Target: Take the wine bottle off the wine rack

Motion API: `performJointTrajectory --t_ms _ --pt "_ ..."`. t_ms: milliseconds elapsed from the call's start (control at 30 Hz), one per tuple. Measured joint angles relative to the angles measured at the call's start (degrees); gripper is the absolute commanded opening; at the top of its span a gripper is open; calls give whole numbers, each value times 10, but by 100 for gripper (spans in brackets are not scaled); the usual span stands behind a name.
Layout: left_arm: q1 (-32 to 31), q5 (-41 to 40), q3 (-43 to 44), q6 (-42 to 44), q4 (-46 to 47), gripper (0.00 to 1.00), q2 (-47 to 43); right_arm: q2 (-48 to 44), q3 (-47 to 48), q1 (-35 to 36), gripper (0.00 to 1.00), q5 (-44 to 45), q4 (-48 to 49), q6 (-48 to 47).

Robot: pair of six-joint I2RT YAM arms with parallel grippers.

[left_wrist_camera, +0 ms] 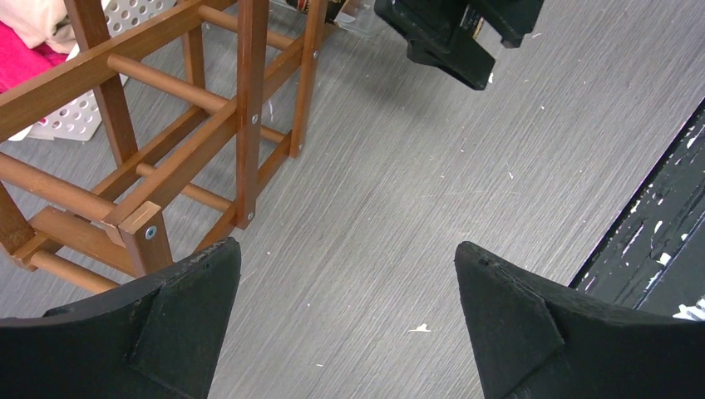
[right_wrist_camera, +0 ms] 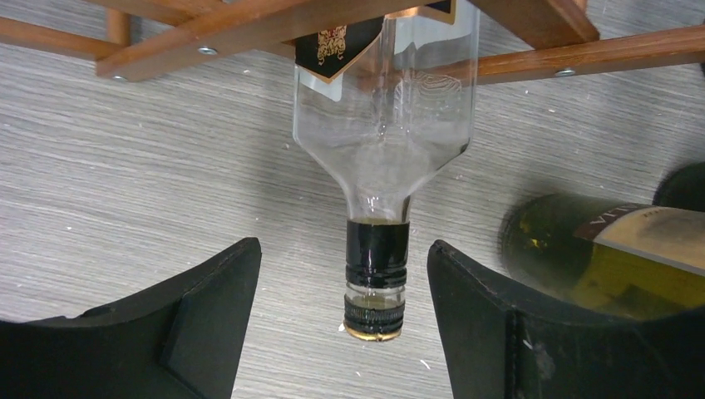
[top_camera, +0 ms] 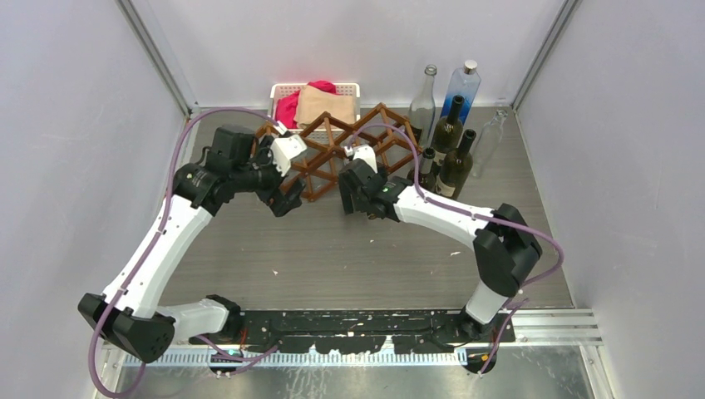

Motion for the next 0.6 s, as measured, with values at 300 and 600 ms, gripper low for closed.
performJointTrajectory --t_ms 300,600 --pt "0 7 -1 4 0 100 -9 57 0 -20 71 -1 17 -18" --pt "0 7 -1 5 0 100 -13 101 10 -33 58 -3 26 -38"
